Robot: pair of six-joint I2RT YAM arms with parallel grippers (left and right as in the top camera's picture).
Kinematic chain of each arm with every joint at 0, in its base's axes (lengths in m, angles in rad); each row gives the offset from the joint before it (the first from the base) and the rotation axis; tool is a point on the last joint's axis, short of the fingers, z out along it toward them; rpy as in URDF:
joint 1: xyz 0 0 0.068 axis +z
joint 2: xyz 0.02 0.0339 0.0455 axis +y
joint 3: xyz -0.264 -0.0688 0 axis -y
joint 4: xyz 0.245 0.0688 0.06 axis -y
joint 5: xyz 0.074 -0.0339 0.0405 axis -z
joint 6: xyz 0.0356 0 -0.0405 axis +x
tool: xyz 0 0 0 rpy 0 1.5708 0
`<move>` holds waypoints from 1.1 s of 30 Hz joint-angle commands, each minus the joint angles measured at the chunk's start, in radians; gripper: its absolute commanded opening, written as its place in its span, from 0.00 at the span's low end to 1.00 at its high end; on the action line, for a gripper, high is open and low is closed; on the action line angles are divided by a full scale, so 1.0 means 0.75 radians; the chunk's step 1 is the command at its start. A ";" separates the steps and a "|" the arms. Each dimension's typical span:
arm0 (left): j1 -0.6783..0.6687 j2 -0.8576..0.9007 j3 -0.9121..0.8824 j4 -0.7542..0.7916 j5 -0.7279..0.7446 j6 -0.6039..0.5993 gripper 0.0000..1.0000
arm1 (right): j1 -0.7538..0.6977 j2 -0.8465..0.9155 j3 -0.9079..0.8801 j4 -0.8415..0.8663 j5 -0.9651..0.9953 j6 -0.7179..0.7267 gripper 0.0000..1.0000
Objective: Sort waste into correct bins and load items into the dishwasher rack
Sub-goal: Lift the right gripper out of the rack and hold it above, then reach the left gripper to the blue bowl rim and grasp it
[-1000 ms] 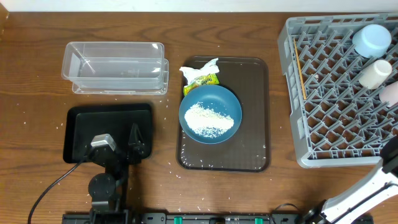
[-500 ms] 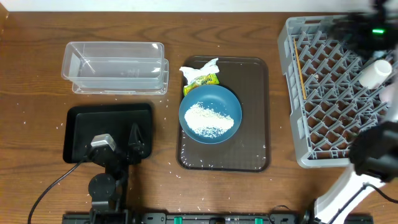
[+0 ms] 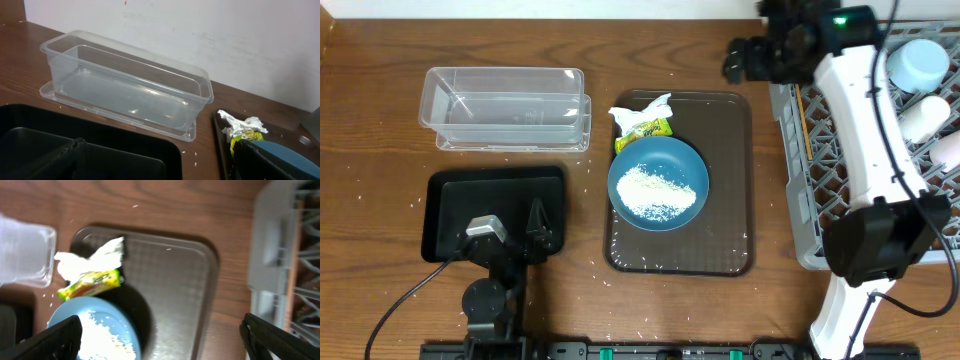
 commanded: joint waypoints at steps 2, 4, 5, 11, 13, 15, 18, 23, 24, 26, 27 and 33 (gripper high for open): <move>-0.007 -0.002 -0.028 -0.044 -0.013 0.009 0.95 | 0.100 -0.004 -0.005 0.017 0.035 0.014 0.99; -0.007 -0.002 -0.028 -0.045 -0.013 0.008 0.95 | 0.129 -0.005 -0.005 0.040 0.036 0.014 0.99; -0.007 -0.002 -0.028 -0.044 -0.013 0.009 0.95 | 0.135 -0.006 -0.005 0.049 0.045 0.013 0.99; -0.007 -0.002 -0.028 -0.045 -0.051 0.029 0.95 | 0.096 -0.021 0.001 0.103 0.134 0.016 0.99; -0.007 -0.002 -0.028 -0.045 -0.052 0.028 0.95 | 0.057 -0.035 0.003 0.104 0.165 0.029 0.99; -0.007 -0.002 -0.028 -0.045 -0.052 0.028 0.95 | 0.003 -0.056 0.003 0.102 0.195 0.041 0.99; -0.007 -0.002 -0.028 -0.045 -0.052 0.028 0.95 | -0.101 -0.090 0.003 0.094 0.216 0.040 0.99; -0.007 -0.002 -0.028 0.000 -0.014 -0.014 0.95 | -0.271 -0.106 0.003 0.093 0.148 0.042 0.99; -0.007 -0.002 -0.028 0.013 -0.001 -0.030 0.95 | -0.294 -0.106 0.003 0.093 0.125 0.041 0.99; -0.007 -0.002 -0.028 0.068 0.001 -0.044 0.95 | -0.337 -0.105 0.003 0.090 0.083 0.041 0.99; -0.007 -0.002 -0.028 0.098 0.028 -0.049 0.95 | -0.349 -0.105 0.003 0.086 0.077 0.041 0.99; -0.007 -0.002 -0.013 0.476 0.327 -0.127 0.96 | -0.380 -0.105 0.003 0.049 0.074 0.040 0.99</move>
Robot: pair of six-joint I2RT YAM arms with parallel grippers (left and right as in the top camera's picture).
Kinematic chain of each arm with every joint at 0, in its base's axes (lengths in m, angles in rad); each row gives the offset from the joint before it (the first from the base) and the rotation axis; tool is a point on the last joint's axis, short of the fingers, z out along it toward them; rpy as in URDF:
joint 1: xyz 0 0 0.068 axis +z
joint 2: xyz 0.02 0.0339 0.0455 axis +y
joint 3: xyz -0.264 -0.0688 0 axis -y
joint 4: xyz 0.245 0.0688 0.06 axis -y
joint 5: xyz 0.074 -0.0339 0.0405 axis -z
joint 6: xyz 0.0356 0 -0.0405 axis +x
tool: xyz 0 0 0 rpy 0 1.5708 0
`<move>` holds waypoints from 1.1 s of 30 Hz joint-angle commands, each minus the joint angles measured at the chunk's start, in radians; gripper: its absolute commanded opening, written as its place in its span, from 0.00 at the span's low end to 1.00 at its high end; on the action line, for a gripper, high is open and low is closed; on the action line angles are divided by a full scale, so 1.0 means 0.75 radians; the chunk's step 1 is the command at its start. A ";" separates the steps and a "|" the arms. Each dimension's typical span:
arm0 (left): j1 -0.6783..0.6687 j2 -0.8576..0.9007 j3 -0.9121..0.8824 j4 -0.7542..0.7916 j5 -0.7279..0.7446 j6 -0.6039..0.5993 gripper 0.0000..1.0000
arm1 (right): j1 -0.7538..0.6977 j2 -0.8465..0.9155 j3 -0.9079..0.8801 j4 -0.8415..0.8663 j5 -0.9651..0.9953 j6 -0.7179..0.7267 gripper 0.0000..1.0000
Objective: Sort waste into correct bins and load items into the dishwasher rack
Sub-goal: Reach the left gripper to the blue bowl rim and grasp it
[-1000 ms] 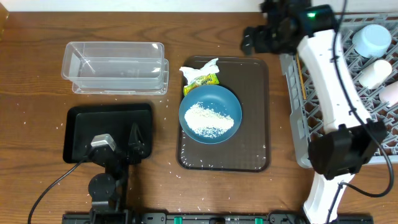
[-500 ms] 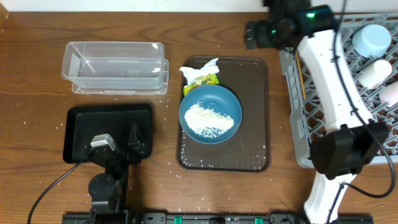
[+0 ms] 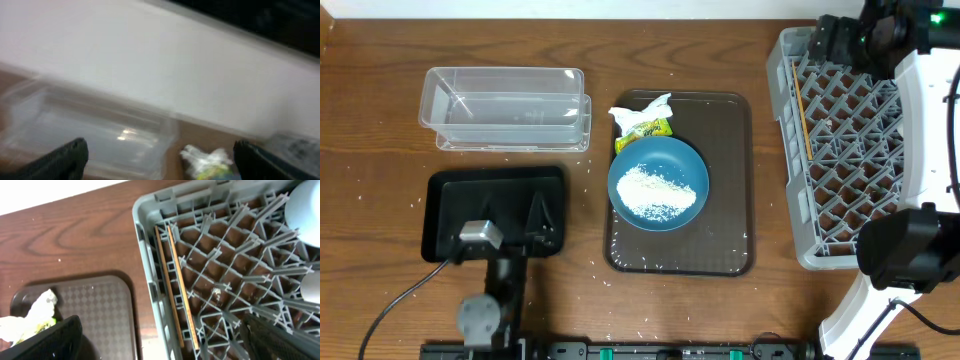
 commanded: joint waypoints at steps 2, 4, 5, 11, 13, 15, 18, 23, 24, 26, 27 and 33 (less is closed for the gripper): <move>-0.007 0.002 0.051 0.048 0.174 -0.095 0.95 | 0.000 -0.039 0.003 -0.005 -0.033 0.014 0.99; -0.007 0.037 0.104 0.026 0.188 -0.095 0.95 | 0.000 -0.039 0.003 -0.005 -0.033 0.014 0.99; -0.007 0.071 0.145 0.000 0.188 -0.094 0.95 | 0.000 -0.039 0.003 -0.005 -0.033 0.014 0.99; -0.007 0.479 0.524 -0.305 0.267 0.035 0.95 | 0.000 -0.039 0.003 -0.005 -0.033 0.014 0.99; -0.007 0.705 0.743 -0.522 0.335 0.113 0.95 | 0.000 -0.039 0.003 -0.005 -0.033 0.014 0.99; -0.007 0.933 0.978 -0.785 0.361 0.153 0.95 | 0.000 -0.039 0.003 -0.005 -0.033 0.014 0.99; -0.017 1.247 1.317 -1.156 0.398 0.157 0.95 | 0.000 -0.039 0.003 -0.005 -0.033 0.014 0.99; -0.022 1.589 1.598 -1.309 0.783 0.041 0.95 | 0.000 -0.039 0.003 -0.005 -0.033 0.014 0.99; -0.030 1.629 1.606 -1.269 0.855 0.042 0.95 | 0.001 -0.039 0.003 -0.005 -0.033 0.014 0.99; -0.085 1.702 1.609 -1.204 0.879 0.041 0.95 | 0.002 -0.039 0.003 -0.005 -0.033 0.014 0.99; -0.124 1.727 1.610 -1.193 0.846 0.040 0.95 | 0.003 -0.039 0.003 -0.005 -0.033 0.014 0.99; -0.499 1.895 1.667 -1.300 0.370 0.025 0.95 | 0.003 -0.039 0.003 -0.005 -0.033 0.014 0.99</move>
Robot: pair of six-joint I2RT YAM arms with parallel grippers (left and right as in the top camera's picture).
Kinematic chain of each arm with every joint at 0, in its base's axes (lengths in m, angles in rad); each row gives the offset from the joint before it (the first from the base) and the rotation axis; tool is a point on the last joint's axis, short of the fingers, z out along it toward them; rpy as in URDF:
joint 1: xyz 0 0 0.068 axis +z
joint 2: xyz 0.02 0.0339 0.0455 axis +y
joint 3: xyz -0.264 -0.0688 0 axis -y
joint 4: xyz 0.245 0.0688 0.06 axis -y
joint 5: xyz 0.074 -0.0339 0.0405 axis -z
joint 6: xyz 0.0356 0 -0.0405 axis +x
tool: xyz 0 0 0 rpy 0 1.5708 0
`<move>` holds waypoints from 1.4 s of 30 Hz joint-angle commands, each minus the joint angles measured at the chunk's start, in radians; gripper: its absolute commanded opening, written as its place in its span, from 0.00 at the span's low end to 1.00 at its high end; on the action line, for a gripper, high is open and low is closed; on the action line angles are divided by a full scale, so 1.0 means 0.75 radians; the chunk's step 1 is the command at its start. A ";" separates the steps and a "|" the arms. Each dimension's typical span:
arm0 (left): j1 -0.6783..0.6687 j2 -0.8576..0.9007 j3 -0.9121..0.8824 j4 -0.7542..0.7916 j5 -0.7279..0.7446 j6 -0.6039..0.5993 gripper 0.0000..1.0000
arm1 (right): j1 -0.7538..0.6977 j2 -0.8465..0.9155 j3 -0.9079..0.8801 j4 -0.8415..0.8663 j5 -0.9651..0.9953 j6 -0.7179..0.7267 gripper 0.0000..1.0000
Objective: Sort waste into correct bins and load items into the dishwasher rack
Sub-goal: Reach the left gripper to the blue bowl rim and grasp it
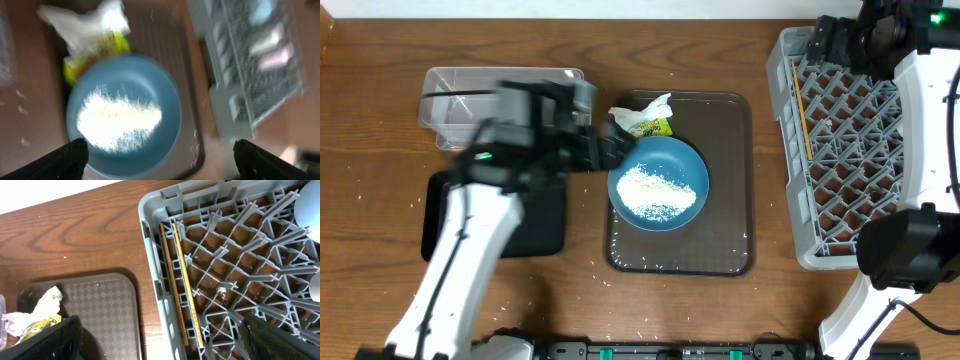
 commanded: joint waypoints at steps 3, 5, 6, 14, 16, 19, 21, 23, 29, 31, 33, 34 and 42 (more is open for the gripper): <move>-0.268 0.180 0.161 -0.162 -0.365 -0.008 0.95 | 0.001 -0.039 0.004 -0.001 -0.006 0.014 0.99; -0.322 0.290 0.271 -0.298 -0.386 0.049 0.95 | 0.002 -0.039 0.004 -0.001 -0.006 0.014 0.99; -0.339 0.345 0.334 -0.372 -0.387 0.081 0.95 | 0.002 -0.039 0.004 -0.001 -0.006 0.014 0.99; -0.441 0.580 0.570 -0.499 -0.386 0.174 0.95 | 0.013 -0.039 0.004 -0.001 -0.006 0.014 0.99; -0.469 0.582 0.570 -0.448 -0.385 0.173 0.95 | 0.013 -0.039 0.004 -0.001 -0.006 0.014 0.99; -0.510 0.582 0.568 -0.383 -0.385 0.173 0.95 | 0.012 -0.039 0.004 -0.001 -0.006 0.014 0.99; -0.533 0.587 0.567 -0.346 -0.385 0.172 0.95 | 0.013 -0.039 0.004 -0.001 -0.006 0.014 0.99; -0.558 0.596 0.567 -0.317 -0.381 0.164 0.96 | 0.013 -0.039 0.004 -0.001 -0.006 0.014 0.99; -0.647 0.667 0.566 -0.231 -0.452 0.164 0.95 | 0.013 -0.039 0.004 -0.001 -0.006 0.014 0.99; -0.673 0.708 0.566 -0.202 -0.547 0.163 0.95 | 0.013 -0.039 0.004 -0.001 -0.006 0.014 0.99; -0.694 0.753 0.566 -0.187 -0.642 0.152 0.95 | 0.013 -0.039 0.004 -0.001 -0.006 0.014 0.99; -0.703 0.773 0.566 -0.183 -0.686 0.130 0.95 | 0.013 -0.039 0.004 -0.001 -0.006 0.014 0.99; -0.739 0.919 0.566 -0.174 -0.800 -0.001 0.86 | 0.013 -0.039 0.004 -0.001 -0.006 0.014 0.99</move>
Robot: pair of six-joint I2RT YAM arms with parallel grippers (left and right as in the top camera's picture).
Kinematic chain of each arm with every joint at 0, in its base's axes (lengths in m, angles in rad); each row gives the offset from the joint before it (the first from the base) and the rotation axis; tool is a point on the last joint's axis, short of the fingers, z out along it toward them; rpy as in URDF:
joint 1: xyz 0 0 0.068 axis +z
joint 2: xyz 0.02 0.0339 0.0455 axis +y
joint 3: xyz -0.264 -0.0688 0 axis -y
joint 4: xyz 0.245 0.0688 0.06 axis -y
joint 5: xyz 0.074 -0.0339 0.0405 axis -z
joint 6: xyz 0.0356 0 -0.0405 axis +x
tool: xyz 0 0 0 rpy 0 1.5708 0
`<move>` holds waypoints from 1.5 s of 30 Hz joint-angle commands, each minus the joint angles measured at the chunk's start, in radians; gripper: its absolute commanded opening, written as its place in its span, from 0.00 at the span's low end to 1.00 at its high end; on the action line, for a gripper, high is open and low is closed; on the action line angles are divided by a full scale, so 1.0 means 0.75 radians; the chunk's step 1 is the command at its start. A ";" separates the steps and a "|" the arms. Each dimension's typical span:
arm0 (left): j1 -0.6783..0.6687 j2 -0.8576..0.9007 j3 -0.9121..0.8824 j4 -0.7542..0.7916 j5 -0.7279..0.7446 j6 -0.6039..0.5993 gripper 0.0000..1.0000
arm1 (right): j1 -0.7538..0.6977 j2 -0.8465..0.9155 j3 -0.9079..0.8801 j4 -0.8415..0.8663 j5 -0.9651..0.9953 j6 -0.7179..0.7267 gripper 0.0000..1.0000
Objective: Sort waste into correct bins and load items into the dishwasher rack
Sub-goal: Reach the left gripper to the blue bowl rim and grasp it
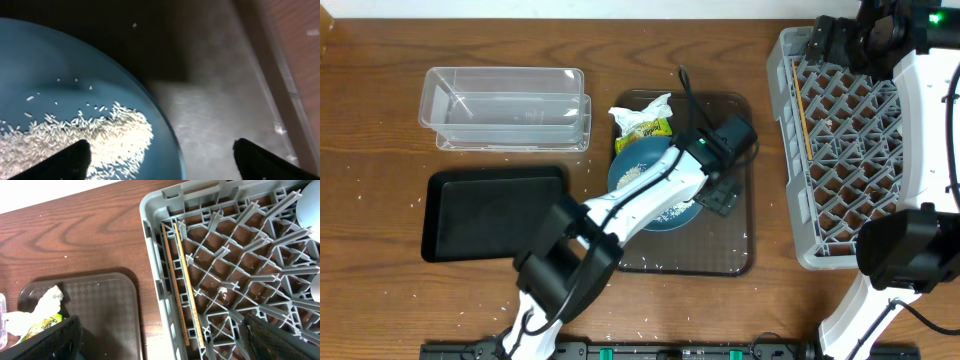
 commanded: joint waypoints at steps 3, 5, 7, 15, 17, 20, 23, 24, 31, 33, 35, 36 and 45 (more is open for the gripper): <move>-0.008 0.054 0.021 0.007 -0.083 -0.148 0.80 | 0.007 -0.039 0.004 -0.001 -0.006 0.014 0.99; -0.013 0.067 0.021 0.006 -0.077 -0.155 0.75 | 0.007 -0.039 0.004 -0.001 -0.006 0.014 0.99; -0.024 0.070 0.021 0.006 -0.078 -0.155 0.68 | 0.007 -0.039 0.004 -0.001 -0.006 0.014 0.99; -0.081 0.070 0.008 0.038 -0.080 -0.155 0.60 | 0.007 -0.039 0.004 -0.001 -0.006 0.014 0.99; -0.089 0.071 0.005 0.051 -0.080 -0.155 0.58 | 0.007 -0.039 0.004 -0.001 -0.006 0.014 0.99; -0.094 0.071 0.004 0.063 -0.114 -0.160 0.55 | 0.007 -0.039 0.004 -0.001 -0.006 0.014 0.99; -0.094 0.073 -0.008 0.063 -0.222 -0.181 0.52 | 0.007 -0.039 0.004 -0.001 -0.006 0.014 0.99; -0.094 0.077 -0.015 0.066 -0.252 -0.181 0.52 | 0.007 -0.039 0.004 -0.001 -0.006 0.014 0.99; -0.095 0.120 -0.032 0.067 -0.256 -0.181 0.46 | 0.007 -0.039 0.004 -0.001 -0.006 0.014 0.99; -0.097 0.124 -0.032 0.067 -0.253 -0.201 0.45 | 0.007 -0.039 0.004 -0.001 -0.006 0.014 0.99; -0.096 0.125 -0.032 0.068 -0.253 -0.220 0.43 | 0.007 -0.039 0.004 -0.001 -0.006 0.014 0.99; -0.096 0.125 -0.032 0.071 -0.253 -0.220 0.43 | 0.007 -0.039 0.004 -0.001 -0.006 0.014 0.99; -0.096 0.125 -0.031 0.072 -0.254 -0.219 0.29 | 0.007 -0.039 0.004 -0.001 -0.006 0.014 0.99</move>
